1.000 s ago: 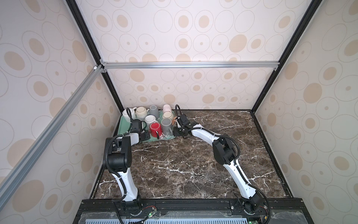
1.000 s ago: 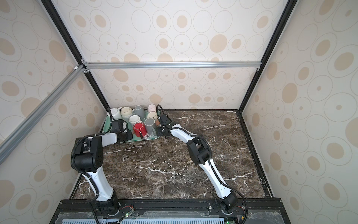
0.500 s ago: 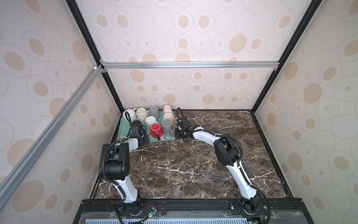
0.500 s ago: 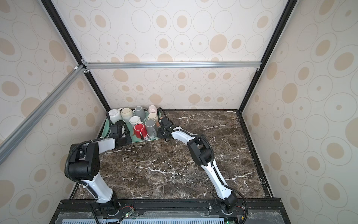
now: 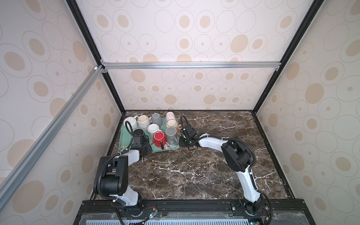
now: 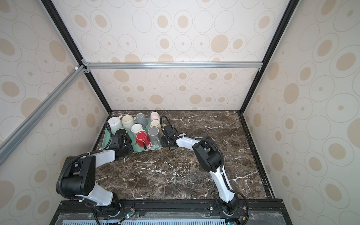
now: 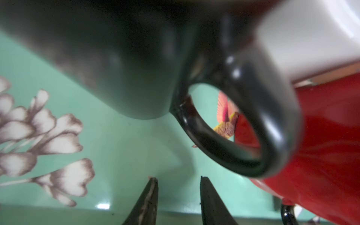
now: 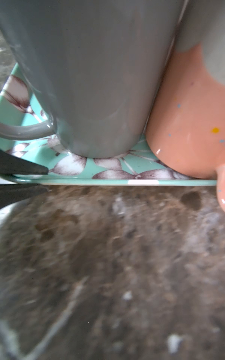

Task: Turn the mug right side up
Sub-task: 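Grasp the grey mug's handle with the right gripper and lift it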

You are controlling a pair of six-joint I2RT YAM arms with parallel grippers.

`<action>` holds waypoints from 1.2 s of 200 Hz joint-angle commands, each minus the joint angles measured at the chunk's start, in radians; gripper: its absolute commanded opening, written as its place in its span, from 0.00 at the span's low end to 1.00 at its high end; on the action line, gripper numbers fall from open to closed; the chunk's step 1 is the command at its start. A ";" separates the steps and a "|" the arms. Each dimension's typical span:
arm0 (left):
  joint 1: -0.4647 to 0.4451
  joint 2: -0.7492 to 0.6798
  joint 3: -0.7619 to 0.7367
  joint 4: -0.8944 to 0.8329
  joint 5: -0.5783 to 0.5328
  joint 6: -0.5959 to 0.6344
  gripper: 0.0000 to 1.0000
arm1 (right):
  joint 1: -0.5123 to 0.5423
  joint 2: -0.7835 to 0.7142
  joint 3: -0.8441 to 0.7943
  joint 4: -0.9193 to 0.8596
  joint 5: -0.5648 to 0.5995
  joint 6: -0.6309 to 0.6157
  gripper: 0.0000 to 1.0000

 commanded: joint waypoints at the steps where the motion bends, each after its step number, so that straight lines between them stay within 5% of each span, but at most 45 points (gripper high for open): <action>1: -0.012 -0.024 -0.116 -0.249 0.009 -0.105 0.37 | 0.029 -0.022 -0.133 -0.109 -0.021 -0.036 0.00; 48: -0.014 -0.139 -0.112 -0.288 -0.011 -0.111 0.40 | 0.062 -0.117 -0.211 -0.116 0.019 -0.034 0.07; 88: -0.013 -0.220 -0.028 -0.331 0.000 -0.026 0.46 | 0.064 -0.239 -0.229 -0.162 0.097 -0.063 0.30; 143: -0.014 -0.426 0.029 -0.366 -0.004 0.140 0.53 | 0.125 -0.428 -0.320 -0.095 0.236 -0.263 0.39; 183: -0.013 -0.559 0.030 -0.275 -0.005 0.189 0.66 | 0.219 -0.379 -0.267 -0.047 0.270 -0.354 0.45; 240: -0.014 -0.606 0.011 -0.180 0.038 0.208 0.71 | 0.227 -0.237 -0.117 -0.095 0.343 -0.257 0.48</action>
